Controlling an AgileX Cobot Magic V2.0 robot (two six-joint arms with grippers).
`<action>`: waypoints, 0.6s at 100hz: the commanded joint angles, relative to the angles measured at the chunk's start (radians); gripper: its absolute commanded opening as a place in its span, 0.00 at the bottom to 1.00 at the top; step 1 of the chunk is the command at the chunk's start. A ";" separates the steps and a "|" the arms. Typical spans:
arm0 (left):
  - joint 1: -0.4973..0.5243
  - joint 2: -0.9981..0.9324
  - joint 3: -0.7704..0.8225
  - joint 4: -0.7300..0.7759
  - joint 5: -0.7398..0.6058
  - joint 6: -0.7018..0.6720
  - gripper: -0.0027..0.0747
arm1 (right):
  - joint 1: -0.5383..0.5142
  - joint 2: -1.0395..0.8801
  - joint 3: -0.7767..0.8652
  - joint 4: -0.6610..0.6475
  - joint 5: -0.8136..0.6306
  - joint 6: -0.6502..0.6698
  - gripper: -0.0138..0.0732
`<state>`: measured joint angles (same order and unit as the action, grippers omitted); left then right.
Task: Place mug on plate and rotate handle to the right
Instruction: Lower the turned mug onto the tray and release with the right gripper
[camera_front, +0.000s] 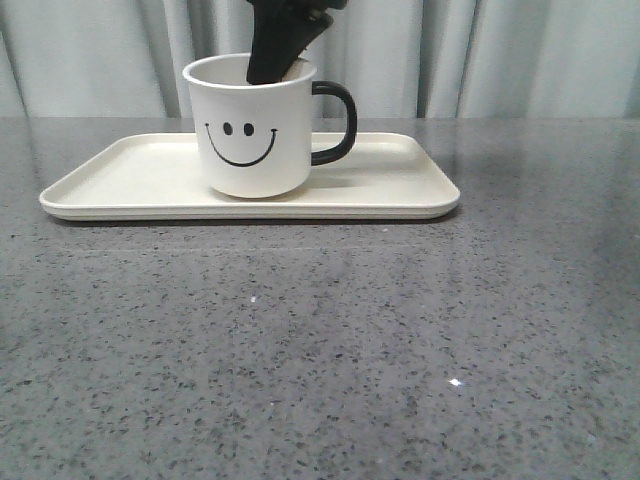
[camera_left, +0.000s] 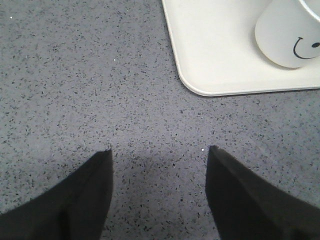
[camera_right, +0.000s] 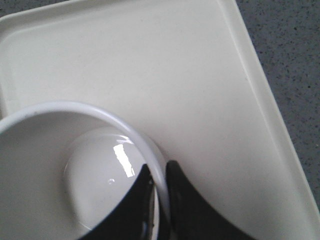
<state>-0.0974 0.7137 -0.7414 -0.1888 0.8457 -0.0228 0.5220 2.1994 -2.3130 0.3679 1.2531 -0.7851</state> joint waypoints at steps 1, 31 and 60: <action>0.003 -0.004 -0.026 -0.012 -0.067 0.001 0.56 | -0.007 -0.058 -0.027 0.038 0.082 -0.014 0.09; 0.003 -0.004 -0.026 -0.012 -0.067 0.001 0.56 | -0.008 -0.044 -0.024 0.050 0.082 -0.014 0.09; 0.003 -0.004 -0.026 -0.012 -0.067 0.001 0.56 | -0.010 -0.044 -0.024 0.050 0.082 -0.014 0.09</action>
<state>-0.0974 0.7137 -0.7414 -0.1888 0.8457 -0.0228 0.5159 2.2120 -2.3130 0.3889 1.2512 -0.7870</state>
